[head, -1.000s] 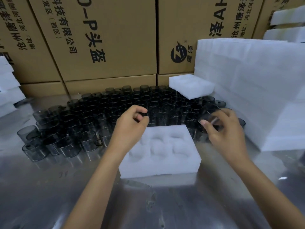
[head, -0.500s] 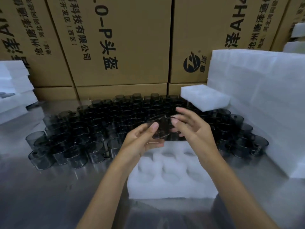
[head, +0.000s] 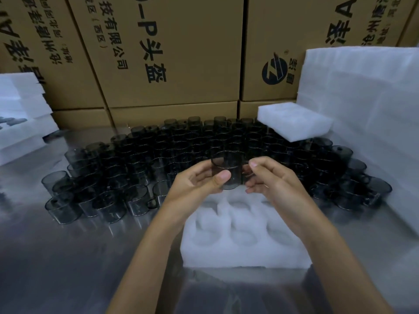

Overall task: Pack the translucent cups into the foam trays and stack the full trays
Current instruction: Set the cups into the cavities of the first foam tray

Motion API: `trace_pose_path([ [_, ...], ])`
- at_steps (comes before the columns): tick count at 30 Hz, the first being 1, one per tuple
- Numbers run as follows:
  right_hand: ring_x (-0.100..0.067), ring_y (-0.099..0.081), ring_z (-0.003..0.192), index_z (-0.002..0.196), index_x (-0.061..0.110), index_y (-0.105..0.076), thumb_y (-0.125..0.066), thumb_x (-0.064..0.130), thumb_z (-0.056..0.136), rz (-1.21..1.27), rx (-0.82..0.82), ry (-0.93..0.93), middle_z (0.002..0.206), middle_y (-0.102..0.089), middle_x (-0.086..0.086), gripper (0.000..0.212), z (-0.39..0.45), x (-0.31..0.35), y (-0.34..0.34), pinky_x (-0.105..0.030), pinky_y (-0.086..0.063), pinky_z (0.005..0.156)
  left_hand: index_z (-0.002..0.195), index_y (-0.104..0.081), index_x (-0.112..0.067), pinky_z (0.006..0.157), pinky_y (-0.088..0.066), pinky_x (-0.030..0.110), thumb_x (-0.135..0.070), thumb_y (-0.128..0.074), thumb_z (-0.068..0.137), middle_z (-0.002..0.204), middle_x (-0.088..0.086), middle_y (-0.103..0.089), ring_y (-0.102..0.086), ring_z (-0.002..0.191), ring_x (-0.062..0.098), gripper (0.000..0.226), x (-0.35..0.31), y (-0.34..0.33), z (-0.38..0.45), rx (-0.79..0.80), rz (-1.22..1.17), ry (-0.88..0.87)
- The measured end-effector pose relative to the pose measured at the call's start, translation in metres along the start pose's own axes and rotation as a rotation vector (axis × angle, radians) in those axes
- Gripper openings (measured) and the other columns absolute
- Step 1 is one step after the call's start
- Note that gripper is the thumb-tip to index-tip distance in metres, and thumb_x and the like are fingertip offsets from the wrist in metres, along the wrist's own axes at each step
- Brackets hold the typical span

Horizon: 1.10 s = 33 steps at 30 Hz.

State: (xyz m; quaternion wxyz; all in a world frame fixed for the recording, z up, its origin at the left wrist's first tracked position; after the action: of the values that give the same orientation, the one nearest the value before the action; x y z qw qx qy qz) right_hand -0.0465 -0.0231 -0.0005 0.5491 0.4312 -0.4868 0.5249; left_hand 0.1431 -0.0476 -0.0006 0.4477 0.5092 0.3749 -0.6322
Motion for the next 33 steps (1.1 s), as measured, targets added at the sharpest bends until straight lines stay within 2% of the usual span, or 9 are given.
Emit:
trace_pose_path([
  [3,-0.006,-0.063,0.076,0.095,0.016,-0.072,-0.059,0.026,0.099,-0.088,0.054,0.031,0.084,-0.069,0.003,0.016,-0.008,0.004,-0.001,-0.012,-0.050,0.065,0.124,-0.065,-0.017,0.084,-0.052,0.016,-0.026,-0.073,0.080,0.113,-0.001,-0.074,-0.068,0.109,0.010,0.046,-0.008,0.010,-0.002,0.063,0.070,-0.019],
  [7,-0.008,-0.061,0.073,0.099,0.004,-0.070,-0.060,0.016,0.098,-0.113,0.116,0.050,0.080,-0.070,-0.003,0.016,-0.011,0.002,-0.014,-0.018,-0.052,0.069,0.129,-0.063,-0.025,0.087,-0.049,0.013,-0.034,-0.069,0.084,0.117,-0.007,-0.072,-0.064,0.115,0.006,0.046,-0.009,0.031,-0.004,0.117,0.153,0.014],
  [12,-0.008,-0.064,0.071,0.092,0.009,-0.075,-0.067,0.017,0.094,-0.178,0.154,-0.002,0.081,-0.075,-0.008,0.012,-0.013,-0.006,-0.023,-0.018,-0.049,0.064,0.129,-0.062,-0.040,0.113,-0.036,0.036,-0.062,-0.068,0.078,0.128,-0.016,-0.066,-0.057,0.124,0.002,0.056,0.003,0.043,-0.003,0.159,0.197,0.195],
  [15,-0.006,-0.064,0.071,0.087,0.014,-0.077,-0.070,0.022,0.091,-0.241,0.231,-0.002,0.079,-0.076,-0.002,0.012,-0.016,-0.009,-0.030,-0.014,-0.047,0.063,0.121,-0.065,-0.047,0.104,-0.038,0.028,-0.072,-0.059,0.077,0.123,-0.026,-0.065,-0.057,0.117,-0.008,0.050,0.008,0.037,0.001,0.101,0.217,0.204],
  [17,-0.007,-0.061,0.071,0.085,0.014,-0.078,-0.071,0.025,0.091,-0.271,0.231,0.012,0.078,-0.075,0.000,0.014,-0.016,-0.010,-0.033,-0.014,-0.046,0.065,0.113,-0.070,-0.045,0.093,-0.044,0.024,-0.063,-0.055,0.088,0.116,-0.024,-0.068,-0.061,0.105,-0.010,0.034,0.011,0.031,0.003,0.029,0.306,0.197],
  [21,-0.018,-0.057,0.074,0.084,0.013,-0.078,-0.070,0.027,0.092,-0.308,0.204,0.002,0.080,-0.073,-0.009,0.018,-0.014,-0.015,-0.033,-0.029,-0.044,0.071,0.105,-0.069,-0.009,0.099,-0.046,0.039,-0.049,-0.052,0.095,0.118,0.005,-0.065,-0.062,0.101,0.014,0.045,0.018,0.026,0.005,-0.130,0.383,0.168],
  [25,-0.024,-0.054,0.073,0.083,0.012,-0.078,-0.071,0.029,0.091,-0.353,0.212,0.009,0.084,-0.069,-0.022,0.020,-0.014,-0.018,-0.034,-0.033,-0.040,0.068,0.103,-0.075,-0.026,0.098,-0.043,0.027,-0.040,-0.048,0.101,0.117,-0.013,-0.063,-0.060,0.109,0.001,0.031,0.021,0.024,0.006,-0.147,0.351,0.154],
  [29,-0.020,-0.050,0.066,0.082,0.019,-0.080,-0.072,0.028,0.090,-0.400,0.215,0.016,0.085,-0.068,-0.024,0.014,-0.012,-0.021,-0.036,-0.032,-0.040,0.066,0.103,-0.074,-0.018,0.102,-0.043,0.030,-0.031,-0.043,0.104,0.116,-0.010,-0.061,-0.058,0.112,0.008,0.034,0.024,0.021,0.008,-0.188,0.388,0.113],
  [33,-0.004,-0.040,0.056,0.081,0.024,-0.080,-0.074,0.031,0.088,-0.454,0.220,0.015,0.071,-0.065,0.004,0.012,-0.011,-0.025,-0.037,-0.019,-0.034,0.059,0.100,-0.075,-0.015,0.099,-0.043,0.026,-0.027,-0.043,0.104,0.114,-0.009,-0.061,-0.058,0.110,0.007,0.034,0.027,0.022,0.009,-0.183,0.425,0.119],
])
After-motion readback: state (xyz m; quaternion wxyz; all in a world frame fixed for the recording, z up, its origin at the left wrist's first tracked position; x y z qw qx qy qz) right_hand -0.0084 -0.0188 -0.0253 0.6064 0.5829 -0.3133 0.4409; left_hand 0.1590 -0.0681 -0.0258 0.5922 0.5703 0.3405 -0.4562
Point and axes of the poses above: each hand's wrist, its own z-axis towards the middle knuckle, its own y-axis out of the back of the hand, x = y × z, the point moved 2 cm from there along z, towards the middle knuckle
